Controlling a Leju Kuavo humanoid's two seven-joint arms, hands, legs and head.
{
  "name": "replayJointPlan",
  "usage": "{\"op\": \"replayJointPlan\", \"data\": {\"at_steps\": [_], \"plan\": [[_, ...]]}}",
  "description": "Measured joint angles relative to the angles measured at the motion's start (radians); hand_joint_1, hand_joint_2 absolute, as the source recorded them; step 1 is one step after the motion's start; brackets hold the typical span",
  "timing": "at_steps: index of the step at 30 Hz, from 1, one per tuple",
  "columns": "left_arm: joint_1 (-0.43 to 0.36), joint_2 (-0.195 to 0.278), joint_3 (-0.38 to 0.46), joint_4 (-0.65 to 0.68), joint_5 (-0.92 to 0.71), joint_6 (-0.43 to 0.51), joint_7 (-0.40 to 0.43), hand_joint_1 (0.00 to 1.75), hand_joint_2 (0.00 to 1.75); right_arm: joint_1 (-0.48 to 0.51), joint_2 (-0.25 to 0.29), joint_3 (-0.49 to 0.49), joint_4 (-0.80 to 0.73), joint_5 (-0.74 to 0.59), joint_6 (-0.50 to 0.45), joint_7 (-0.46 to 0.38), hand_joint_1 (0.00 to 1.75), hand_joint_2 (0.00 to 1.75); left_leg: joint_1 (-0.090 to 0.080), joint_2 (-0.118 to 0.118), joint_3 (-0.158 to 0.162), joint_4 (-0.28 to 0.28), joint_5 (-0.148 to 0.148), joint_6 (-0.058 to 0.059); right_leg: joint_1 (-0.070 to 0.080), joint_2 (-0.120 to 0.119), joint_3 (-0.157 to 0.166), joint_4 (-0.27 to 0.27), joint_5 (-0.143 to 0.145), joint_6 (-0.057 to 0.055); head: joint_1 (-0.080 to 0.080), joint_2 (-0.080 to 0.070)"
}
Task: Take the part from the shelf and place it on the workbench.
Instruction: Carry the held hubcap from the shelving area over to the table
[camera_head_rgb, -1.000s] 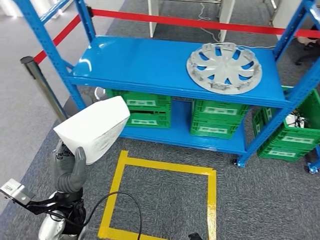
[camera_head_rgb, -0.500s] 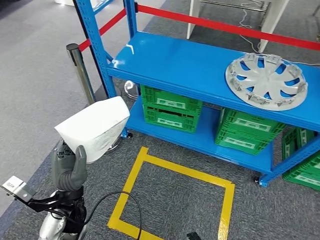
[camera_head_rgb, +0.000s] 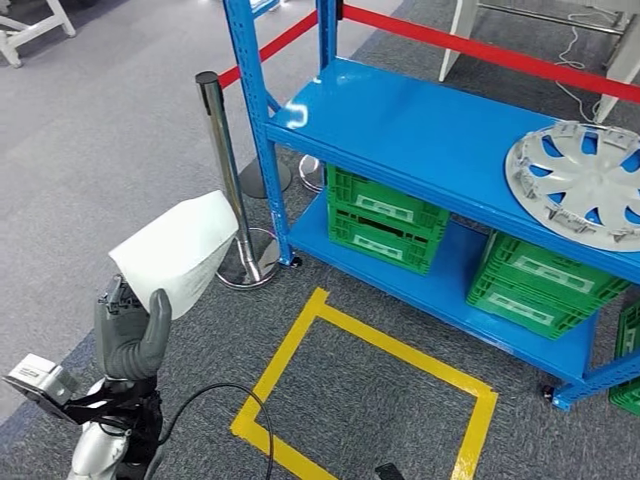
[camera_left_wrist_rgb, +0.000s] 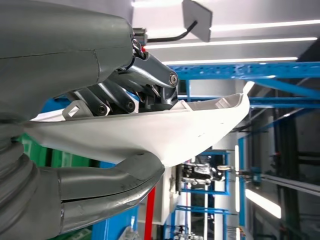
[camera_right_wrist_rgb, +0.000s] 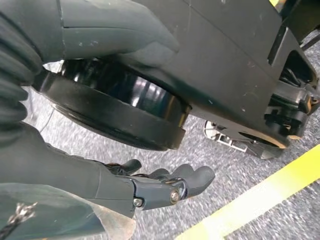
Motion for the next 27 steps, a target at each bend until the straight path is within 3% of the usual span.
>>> {"op": "replayJointPlan", "data": {"at_steps": [2,4,6,8,10,11,13,14,15,17,19,20,22,23,24,26,27], "plan": [[-0.005,0.004,-0.002,0.000,-0.003,-0.011,-0.005,1.75,1.75,0.000,0.000,0.000,0.000,0.001,0.002,0.000,0.00,1.75,-0.011,0.022,0.020,-0.049,0.000,0.012,0.004,-0.021,-0.001,-0.001,-0.002,0.006,0.001,0.000],[-0.005,0.006,-0.004,0.000,-0.005,-0.023,-0.010,1.75,1.75,-0.002,0.000,0.000,0.000,0.003,0.005,0.000,0.00,1.75,-0.010,0.004,0.021,-0.064,0.003,0.019,0.004,-0.034,0.000,-0.003,-0.006,0.016,0.001,0.000],[-0.007,0.008,-0.005,0.000,-0.003,-0.042,-0.015,1.75,1.75,-0.004,0.000,0.000,0.000,0.004,0.007,0.000,0.00,1.75,-0.003,-0.018,0.027,-0.081,0.012,0.027,0.001,0.008,-0.013,0.028,-0.032,0.024,0.003,0.000],[-0.010,0.008,-0.007,0.000,0.002,-0.064,-0.020,1.75,1.75,-0.003,0.000,0.000,0.000,0.004,0.008,-0.001,0.00,1.75,0.001,-0.038,0.029,-0.088,0.017,0.032,-0.002,0.065,-0.064,0.133,-0.085,0.029,0.007,0.000],[-0.010,0.009,-0.007,0.000,0.004,-0.077,-0.023,1.75,1.75,-0.006,0.000,0.000,0.000,0.003,0.010,-0.003,0.00,1.75,0.001,-0.061,0.029,-0.087,0.018,0.033,-0.002,0.081,-0.122,0.245,-0.119,0.034,0.009,0.000],[-0.010,0.009,-0.007,0.001,0.000,-0.079,-0.024,1.75,1.75,-0.007,0.000,0.000,0.000,0.003,0.011,-0.003,0.00,1.75,0.001,-0.074,0.029,-0.087,0.018,0.032,-0.003,0.083,-0.134,0.261,-0.110,0.036,0.009,0.000],[-0.010,0.009,-0.006,0.001,-0.018,-0.077,-0.027,1.75,1.75,-0.007,0.000,0.000,0.000,0.004,0.012,-0.002,0.00,1.75,0.003,-0.104,0.031,-0.082,0.017,0.031,-0.009,0.093,-0.106,0.187,-0.041,0.041,0.009,0.000],[-0.010,0.009,-0.006,0.001,-0.025,-0.076,-0.029,1.75,1.75,-0.006,0.000,0.000,0.000,0.005,0.012,-0.001,0.00,1.75,0.005,-0.118,0.030,-0.077,0.015,0.028,-0.014,0.115,-0.080,0.125,-0.008,0.042,0.009,0.000],[-0.011,0.009,-0.006,0.001,-0.027,-0.076,-0.031,1.75,1.75,-0.004,0.000,0.000,0.000,0.006,0.013,-0.001,0.00,1.75,0.006,-0.133,0.025,-0.069,0.013,0.024,-0.019,0.141,-0.055,0.068,0.012,0.043,0.008,0.000],[-0.011,0.009,-0.006,0.001,-0.024,-0.084,-0.035,1.75,1.75,-0.002,0.000,0.000,0.000,0.008,0.015,-0.001,0.00,1.75,0.008,-0.157,0.010,-0.056,0.014,0.012,-0.021,0.175,-0.030,0.019,0.014,0.038,0.009,0.000],[-0.010,0.010,-0.006,0.001,-0.020,-0.090,-0.037,1.75,1.75,-0.003,0.000,0.000,0.001,0.009,0.015,0.000,0.00,1.75,0.012,-0.178,-0.001,-0.054,0.019,0.000,-0.020,0.159,-0.024,0.015,0.014,0.026,0.009,0.000],[-0.009,0.010,-0.006,0.001,-0.020,-0.091,-0.037,1.75,1.75,-0.004,0.000,0.000,0.000,0.009,0.015,0.000,0.00,1.75,0.010,-0.170,-0.005,-0.049,0.016,-0.005,-0.021,0.147,-0.023,0.012,0.016,0.020,0.008,0.000],[-0.011,0.011,-0.006,0.001,-0.016,-0.096,-0.037,1.75,1.75,-0.004,0.000,0.000,0.000,0.009,0.015,0.000,0.00,1.75,0.008,-0.118,-0.034,0.010,-0.017,-0.016,-0.023,0.116,-0.018,0.007,0.018,0.008,0.000,0.000],[-0.012,0.012,-0.006,0.001,-0.014,-0.099,-0.037,1.75,1.75,-0.002,0.000,0.000,0.000,0.009,0.015,0.000,0.00,1.75,0.009,-0.084,-0.063,0.070,-0.047,-0.021,-0.021,0.100,-0.017,0.006,0.017,0.004,-0.003,0.000],[-0.013,0.012,-0.006,0.001,-0.012,-0.102,-0.037,1.75,1.75,-0.001,0.000,0.000,0.000,0.009,0.015,0.000,0.00,1.75,0.012,-0.065,-0.096,0.138,-0.075,-0.025,-0.019,0.083,-0.017,0.006,0.016,0.001,-0.006,0.000],[-0.011,0.013,-0.006,0.001,-0.011,-0.108,-0.037,1.75,1.75,0.000,0.000,0.000,0.000,0.009,0.015,0.000,0.00,1.75,0.018,-0.052,-0.138,0.225,-0.097,-0.029,-0.017,0.051,-0.016,0.007,0.013,-0.001,-0.006,0.000],[-0.010,0.013,-0.006,0.001,-0.012,-0.111,-0.037,1.75,1.75,-0.001,0.000,0.000,0.000,0.009,0.016,0.000,0.00,1.75,0.020,-0.050,-0.132,0.213,-0.079,-0.030,-0.017,0.037,-0.014,0.007,0.011,0.000,-0.007,0.000]]}}
